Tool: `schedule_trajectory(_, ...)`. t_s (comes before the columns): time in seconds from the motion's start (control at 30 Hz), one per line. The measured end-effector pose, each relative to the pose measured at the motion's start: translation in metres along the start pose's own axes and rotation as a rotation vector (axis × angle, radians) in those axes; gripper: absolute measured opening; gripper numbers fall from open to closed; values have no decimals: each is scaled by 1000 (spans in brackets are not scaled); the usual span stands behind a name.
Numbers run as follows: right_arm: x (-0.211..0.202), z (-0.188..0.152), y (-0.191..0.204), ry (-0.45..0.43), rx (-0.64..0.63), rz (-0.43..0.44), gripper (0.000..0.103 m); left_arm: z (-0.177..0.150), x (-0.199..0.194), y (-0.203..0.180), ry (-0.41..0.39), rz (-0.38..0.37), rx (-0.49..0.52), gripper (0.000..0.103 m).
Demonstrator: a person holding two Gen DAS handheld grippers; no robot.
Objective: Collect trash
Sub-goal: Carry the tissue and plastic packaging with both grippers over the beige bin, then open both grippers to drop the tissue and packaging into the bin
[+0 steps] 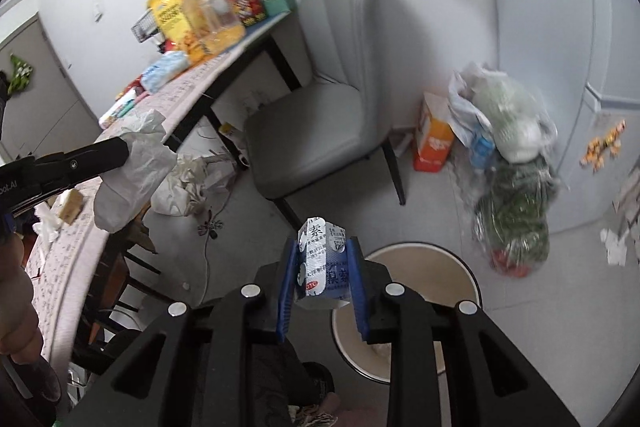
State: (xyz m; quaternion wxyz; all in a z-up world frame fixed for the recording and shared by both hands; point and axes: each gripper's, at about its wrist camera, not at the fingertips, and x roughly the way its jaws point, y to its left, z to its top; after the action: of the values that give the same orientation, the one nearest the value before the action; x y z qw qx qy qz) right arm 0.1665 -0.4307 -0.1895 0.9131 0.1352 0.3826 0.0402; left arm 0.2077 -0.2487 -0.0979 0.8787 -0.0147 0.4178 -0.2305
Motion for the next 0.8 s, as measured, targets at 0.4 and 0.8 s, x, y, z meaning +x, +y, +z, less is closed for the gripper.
schedule_trajectory(0.4, 40, -15, -76, 19, 189, 20, 69, -7, 71, -28, 135, -23, 22, 10)
schedule_trajectory(0.8, 21, -26, -134, 23, 286, -69, 70, -18, 120, -73, 243, -121, 56, 10)
